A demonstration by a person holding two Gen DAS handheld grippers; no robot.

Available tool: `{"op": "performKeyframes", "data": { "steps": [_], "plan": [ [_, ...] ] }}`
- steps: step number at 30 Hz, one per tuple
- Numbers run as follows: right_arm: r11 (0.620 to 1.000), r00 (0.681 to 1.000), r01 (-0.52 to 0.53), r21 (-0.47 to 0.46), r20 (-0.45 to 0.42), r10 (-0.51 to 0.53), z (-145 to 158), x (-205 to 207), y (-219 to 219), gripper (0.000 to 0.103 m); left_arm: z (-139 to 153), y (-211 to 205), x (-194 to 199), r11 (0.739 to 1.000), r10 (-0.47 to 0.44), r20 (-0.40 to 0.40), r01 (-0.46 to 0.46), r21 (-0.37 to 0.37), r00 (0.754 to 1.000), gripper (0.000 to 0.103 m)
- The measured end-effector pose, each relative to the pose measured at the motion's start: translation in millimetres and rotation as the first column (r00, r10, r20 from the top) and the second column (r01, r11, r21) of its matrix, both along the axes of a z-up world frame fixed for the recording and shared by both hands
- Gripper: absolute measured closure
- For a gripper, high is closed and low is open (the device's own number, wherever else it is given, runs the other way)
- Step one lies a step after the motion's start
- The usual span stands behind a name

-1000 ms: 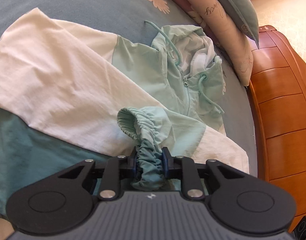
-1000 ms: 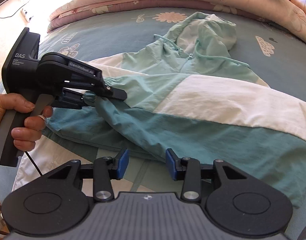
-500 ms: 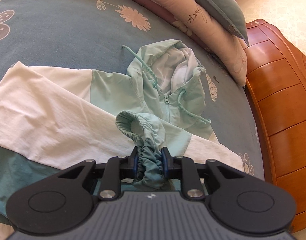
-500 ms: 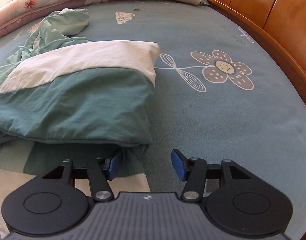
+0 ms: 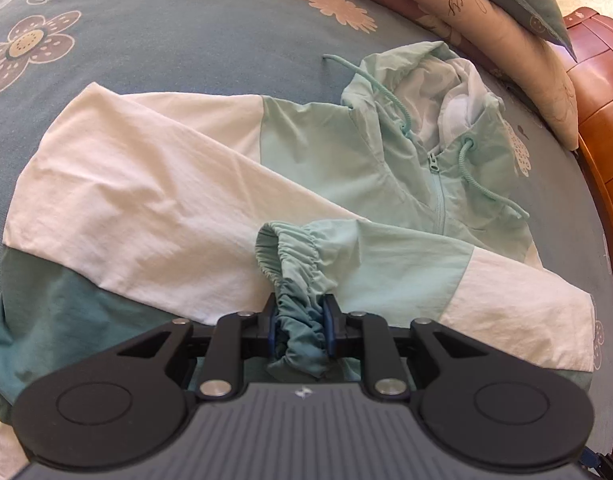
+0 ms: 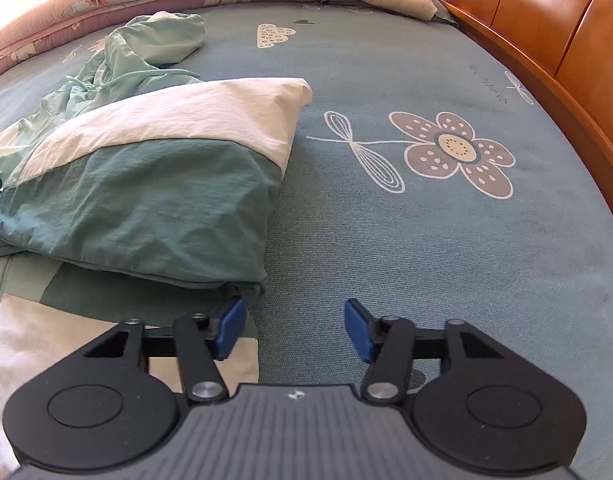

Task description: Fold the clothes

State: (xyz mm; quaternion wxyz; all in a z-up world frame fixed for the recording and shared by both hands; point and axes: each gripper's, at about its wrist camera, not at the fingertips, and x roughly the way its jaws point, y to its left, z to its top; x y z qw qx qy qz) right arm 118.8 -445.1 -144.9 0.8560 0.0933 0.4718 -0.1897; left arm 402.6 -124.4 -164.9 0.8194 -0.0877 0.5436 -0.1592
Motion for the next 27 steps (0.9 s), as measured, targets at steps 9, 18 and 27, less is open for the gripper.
{"op": "performKeyframes", "data": {
  "steps": [9,18,27],
  "plan": [
    [0.997,0.976,-0.077,-0.005,0.204,0.076,37.9,20.1,3.9,0.069,29.1,6.2,-14.0,0.999,-0.002,0.053,0.001,0.032,0.999,0.084],
    [0.990,0.987,-0.129,0.055,0.107,0.123,-29.8,70.0,-11.5,0.071,8.9,1.8,-12.6,0.998,0.002,0.026,-0.003,0.068,1.000,0.080],
    [0.996,0.974,-0.074,0.051,0.218,0.061,16.4,102.1,-33.9,0.069,18.9,6.3,-15.2,0.996,-0.006,0.054,0.002,0.085,0.999,0.081]
  ]
}}
